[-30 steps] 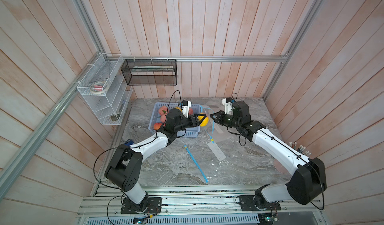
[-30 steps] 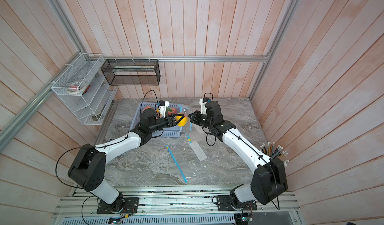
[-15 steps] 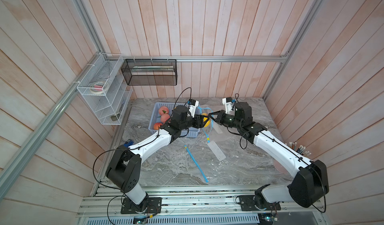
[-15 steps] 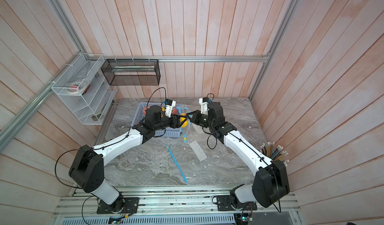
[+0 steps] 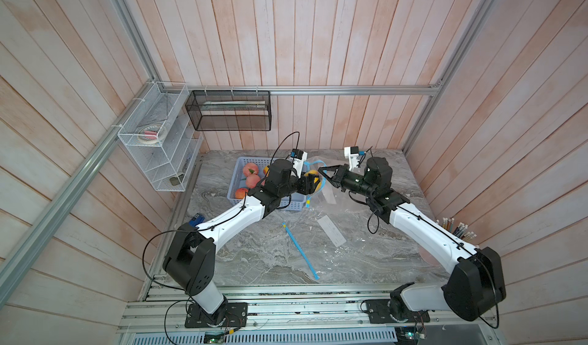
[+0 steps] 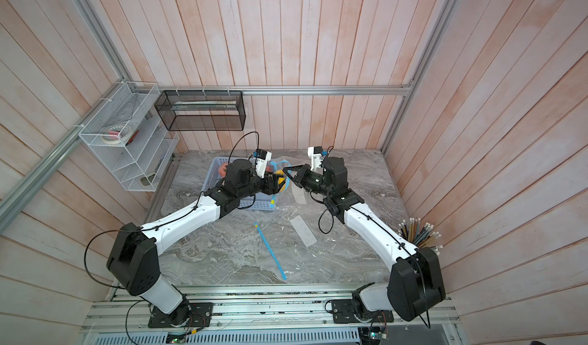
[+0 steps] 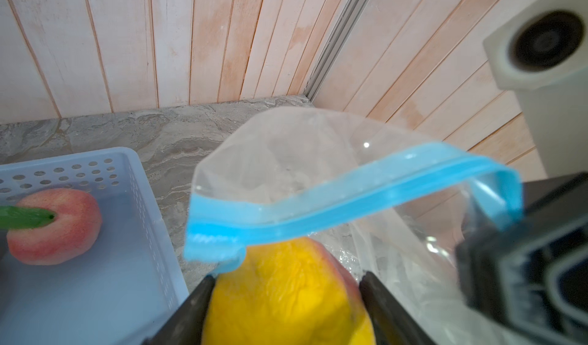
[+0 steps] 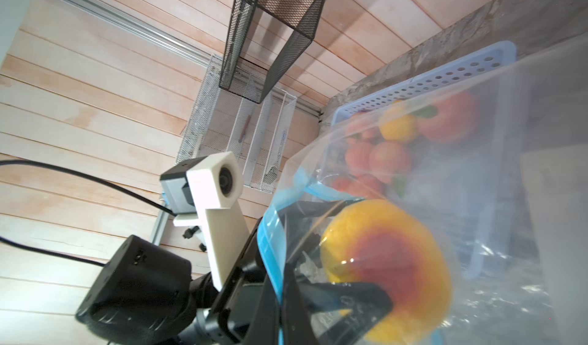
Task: Place the peach in a zip-top bag and seal the zipper
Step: Place the peach in the zipper food storage bag.
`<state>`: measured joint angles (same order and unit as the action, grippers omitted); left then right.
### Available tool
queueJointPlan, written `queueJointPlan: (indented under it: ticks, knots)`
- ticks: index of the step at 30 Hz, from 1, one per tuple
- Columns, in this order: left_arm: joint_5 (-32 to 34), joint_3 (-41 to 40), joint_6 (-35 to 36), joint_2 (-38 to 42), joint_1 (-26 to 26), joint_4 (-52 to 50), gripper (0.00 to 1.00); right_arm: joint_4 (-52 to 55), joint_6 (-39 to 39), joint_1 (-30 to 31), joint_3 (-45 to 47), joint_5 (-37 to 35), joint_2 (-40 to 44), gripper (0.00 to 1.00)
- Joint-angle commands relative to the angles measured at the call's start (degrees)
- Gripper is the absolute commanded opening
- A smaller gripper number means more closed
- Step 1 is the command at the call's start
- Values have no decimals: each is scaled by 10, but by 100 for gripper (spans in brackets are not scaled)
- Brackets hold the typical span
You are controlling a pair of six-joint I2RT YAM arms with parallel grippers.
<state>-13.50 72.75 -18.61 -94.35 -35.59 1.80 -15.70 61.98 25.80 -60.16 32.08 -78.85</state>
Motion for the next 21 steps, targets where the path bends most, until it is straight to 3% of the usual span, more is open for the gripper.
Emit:
queueJointPlan:
  ticks: [1,6,9,15,21]
  knots:
    - [6,11,17,3,-1,-13,54,-74,59,-6,27,26,10,0]
    - [-32,21,-10,20,2,-10,72,-89,86,-19,53,24,17,0]
    - [-58,16,-30,30,6,-2,76,-102,103,-23,68,27,19,0]
    - [-116,-9,-85,42,16,39,77,-139,138,-24,84,39,14,0]
    - [-132,-41,-155,43,16,109,77,-178,178,-24,97,42,2,0]
